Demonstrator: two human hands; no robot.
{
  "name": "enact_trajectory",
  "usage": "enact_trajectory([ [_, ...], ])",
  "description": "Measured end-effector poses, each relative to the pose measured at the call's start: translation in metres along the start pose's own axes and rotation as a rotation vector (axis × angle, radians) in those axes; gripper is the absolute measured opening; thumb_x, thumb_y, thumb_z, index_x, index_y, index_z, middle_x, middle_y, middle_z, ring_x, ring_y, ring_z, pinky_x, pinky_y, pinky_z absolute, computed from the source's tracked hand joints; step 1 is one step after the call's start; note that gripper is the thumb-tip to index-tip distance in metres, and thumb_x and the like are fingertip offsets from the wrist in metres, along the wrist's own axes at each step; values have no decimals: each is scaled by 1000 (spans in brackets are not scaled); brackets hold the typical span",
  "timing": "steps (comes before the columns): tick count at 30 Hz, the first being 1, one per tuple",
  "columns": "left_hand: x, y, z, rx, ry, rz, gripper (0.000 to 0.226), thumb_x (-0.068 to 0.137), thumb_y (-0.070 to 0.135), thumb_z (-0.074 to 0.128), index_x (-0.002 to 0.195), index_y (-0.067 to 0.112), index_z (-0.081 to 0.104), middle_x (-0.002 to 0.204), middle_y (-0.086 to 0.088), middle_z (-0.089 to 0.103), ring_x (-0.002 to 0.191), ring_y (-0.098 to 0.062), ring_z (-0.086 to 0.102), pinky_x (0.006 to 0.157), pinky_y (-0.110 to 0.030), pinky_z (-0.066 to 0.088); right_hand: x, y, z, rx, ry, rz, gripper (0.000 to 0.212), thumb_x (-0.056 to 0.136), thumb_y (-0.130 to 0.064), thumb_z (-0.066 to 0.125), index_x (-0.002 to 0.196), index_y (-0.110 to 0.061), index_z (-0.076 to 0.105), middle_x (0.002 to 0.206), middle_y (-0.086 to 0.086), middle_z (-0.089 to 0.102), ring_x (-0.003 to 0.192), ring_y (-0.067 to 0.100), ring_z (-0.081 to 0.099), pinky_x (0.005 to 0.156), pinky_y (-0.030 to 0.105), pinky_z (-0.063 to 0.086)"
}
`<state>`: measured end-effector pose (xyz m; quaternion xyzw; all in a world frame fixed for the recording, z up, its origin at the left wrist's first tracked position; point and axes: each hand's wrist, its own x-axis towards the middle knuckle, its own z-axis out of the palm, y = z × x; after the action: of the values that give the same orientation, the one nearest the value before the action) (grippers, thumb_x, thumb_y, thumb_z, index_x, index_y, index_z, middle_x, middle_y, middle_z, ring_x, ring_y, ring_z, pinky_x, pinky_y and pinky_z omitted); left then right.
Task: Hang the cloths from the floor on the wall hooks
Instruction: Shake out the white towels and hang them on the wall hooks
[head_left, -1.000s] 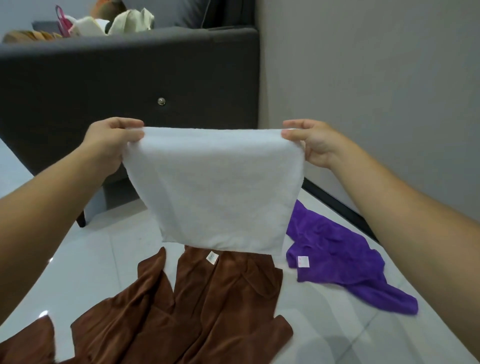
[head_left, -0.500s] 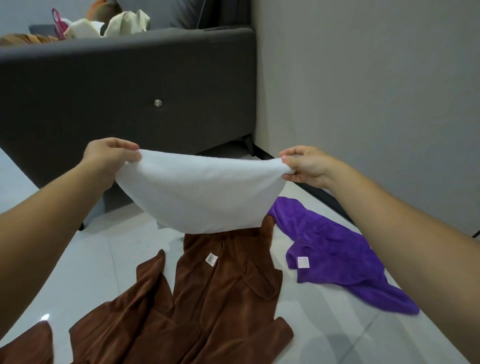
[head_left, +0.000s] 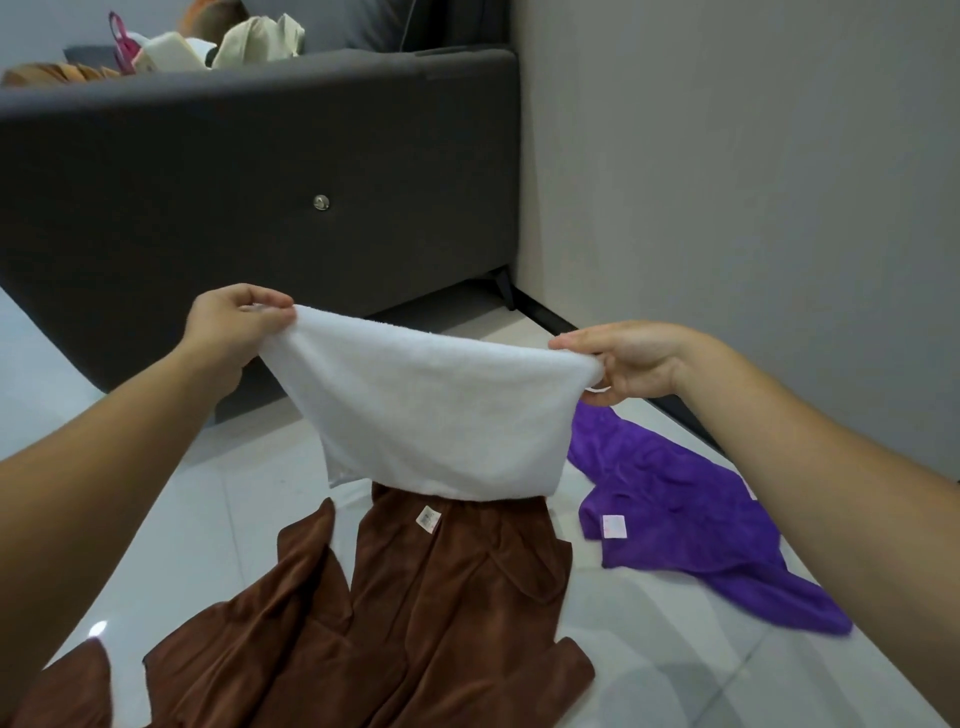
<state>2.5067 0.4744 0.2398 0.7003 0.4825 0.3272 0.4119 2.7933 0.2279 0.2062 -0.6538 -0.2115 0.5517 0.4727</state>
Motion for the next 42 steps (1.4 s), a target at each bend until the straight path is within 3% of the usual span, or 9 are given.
enact_trajectory([
  [7, 4, -6, 6, 13, 21, -3, 9, 87, 15, 70, 96, 19, 70, 115, -5, 59, 112, -27, 54, 101, -45, 47, -2, 14, 1, -14, -87, -62, 40, 80, -29, 67, 118, -17, 65, 90, 3, 67, 75, 15, 61, 60, 29, 53],
  [13, -1, -7, 5, 73, -54, 31, 23, 82, 15, 75, 104, 21, 70, 118, -3, 55, 110, -25, 53, 98, -39, 47, 3, 17, 1, -62, -107, -211, 60, 60, -42, 76, 116, -22, 67, 84, -4, 71, 73, 9, 66, 65, 26, 55],
  [16, -8, -5, 7, 141, -143, 102, 39, 81, 12, 75, 118, 20, 66, 118, -1, 52, 105, -20, 51, 93, -32, 45, 13, 19, 0, -153, 129, -346, 42, 68, -33, 81, 108, -25, 71, 108, 4, 68, 94, 21, 65, 73, 29, 54],
  [19, -10, -6, 12, 217, -149, 150, 40, 84, 11, 72, 122, 17, 64, 118, 0, 51, 106, -19, 49, 97, -36, 44, 19, 19, -2, -112, 370, -540, 23, 80, -16, 78, 101, -25, 72, 112, 7, 68, 97, 21, 66, 81, 31, 56],
  [29, 19, 21, 25, 220, -39, 253, 20, 90, 18, 66, 109, 12, 68, 106, -5, 60, 97, -20, 54, 74, -26, 45, 17, -21, -25, -174, 570, -724, 23, 85, -20, 74, 103, -32, 69, 114, -1, 66, 109, 15, 62, 91, 24, 51],
  [31, 26, 40, 24, 228, -44, 258, 16, 91, 19, 64, 106, 13, 67, 105, -5, 58, 95, -19, 53, 67, -21, 42, 13, -39, -34, -180, 542, -730, 26, 83, -19, 76, 105, -32, 69, 115, -2, 67, 112, 17, 62, 93, 25, 50],
  [35, 41, 102, 7, 222, -78, 252, 9, 91, 21, 65, 98, 16, 66, 108, -6, 59, 101, -23, 54, 82, -35, 47, -21, -94, -46, -134, 456, -694, 52, 82, -11, 76, 128, -29, 60, 125, -4, 63, 112, 11, 62, 95, 27, 50],
  [38, 44, 170, -11, 210, -131, 257, 9, 91, 20, 64, 98, 14, 65, 104, -6, 59, 96, -22, 56, 78, -33, 48, -63, -150, -51, -124, 440, -657, 68, 80, -10, 77, 139, -29, 49, 136, -4, 56, 120, 10, 58, 98, 29, 49],
  [42, 42, 280, -44, 208, -193, 267, 7, 91, 21, 64, 95, 15, 64, 94, -7, 61, 89, -25, 59, 74, -36, 52, -145, -236, -61, -168, 446, -622, 83, 53, -49, 90, 128, -48, 53, 150, -3, 42, 130, 9, 49, 107, 29, 42],
])
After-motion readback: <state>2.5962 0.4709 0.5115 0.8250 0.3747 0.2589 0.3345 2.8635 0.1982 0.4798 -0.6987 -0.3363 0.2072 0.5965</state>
